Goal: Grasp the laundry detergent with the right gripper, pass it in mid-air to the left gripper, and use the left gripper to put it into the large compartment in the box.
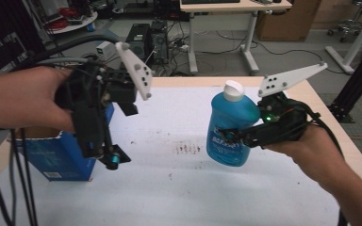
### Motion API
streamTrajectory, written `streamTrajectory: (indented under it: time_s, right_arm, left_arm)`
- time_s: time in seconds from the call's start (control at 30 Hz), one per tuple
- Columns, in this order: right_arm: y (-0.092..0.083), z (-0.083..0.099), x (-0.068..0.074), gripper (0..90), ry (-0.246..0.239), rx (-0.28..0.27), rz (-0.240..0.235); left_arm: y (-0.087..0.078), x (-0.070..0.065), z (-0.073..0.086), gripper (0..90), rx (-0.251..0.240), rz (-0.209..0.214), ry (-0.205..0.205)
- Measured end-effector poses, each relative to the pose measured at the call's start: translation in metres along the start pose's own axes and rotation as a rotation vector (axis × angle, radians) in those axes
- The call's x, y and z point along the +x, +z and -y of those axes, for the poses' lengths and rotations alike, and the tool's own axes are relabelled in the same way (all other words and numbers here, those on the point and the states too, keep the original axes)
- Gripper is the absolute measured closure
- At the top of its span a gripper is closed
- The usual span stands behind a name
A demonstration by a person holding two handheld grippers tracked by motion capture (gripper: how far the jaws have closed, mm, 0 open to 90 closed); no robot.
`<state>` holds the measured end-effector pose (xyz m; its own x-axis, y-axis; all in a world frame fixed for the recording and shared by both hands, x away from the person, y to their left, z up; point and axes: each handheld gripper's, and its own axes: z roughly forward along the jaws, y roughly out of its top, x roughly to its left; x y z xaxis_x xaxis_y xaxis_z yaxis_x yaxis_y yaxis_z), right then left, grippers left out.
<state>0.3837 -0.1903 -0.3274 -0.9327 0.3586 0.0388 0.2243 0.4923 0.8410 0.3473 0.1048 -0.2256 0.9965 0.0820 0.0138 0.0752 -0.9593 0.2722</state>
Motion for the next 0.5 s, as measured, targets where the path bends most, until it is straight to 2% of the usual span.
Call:
streamTrajectory:
  time_s: [0.03, 0.07, 0.1, 0.17, 0.37, 0.5]
  right_arm:
    - [0.000, 0.000, 0.000, 44.6, 0.000, 0.000, 0.000]
    - [-0.001, -0.001, 0.001, 44.6, -0.014, 0.005, -0.031]
    - [-0.001, -0.004, 0.005, 44.6, -0.046, 0.017, -0.085]
    - [0.000, -0.007, 0.010, 44.6, -0.071, 0.035, -0.115]
    - [0.006, -0.014, 0.019, 44.7, -0.105, 0.050, -0.168]
    - [0.011, -0.021, 0.025, 44.7, -0.134, 0.052, -0.209]
  left_arm:
    - [0.000, 0.000, 0.000, 1.7, 0.000, 0.000, 0.000]
    - [0.000, 0.000, 0.000, 1.7, 0.000, 0.000, 0.000]
    - [0.000, -0.001, -0.005, 1.7, 0.002, 0.005, 0.011]
    - [-0.001, -0.001, -0.011, 1.6, 0.002, 0.009, 0.023]
    - [-0.002, -0.001, -0.029, 1.6, 0.006, 0.026, 0.065]
    - [0.002, 0.001, -0.041, 1.7, 0.010, 0.035, 0.078]
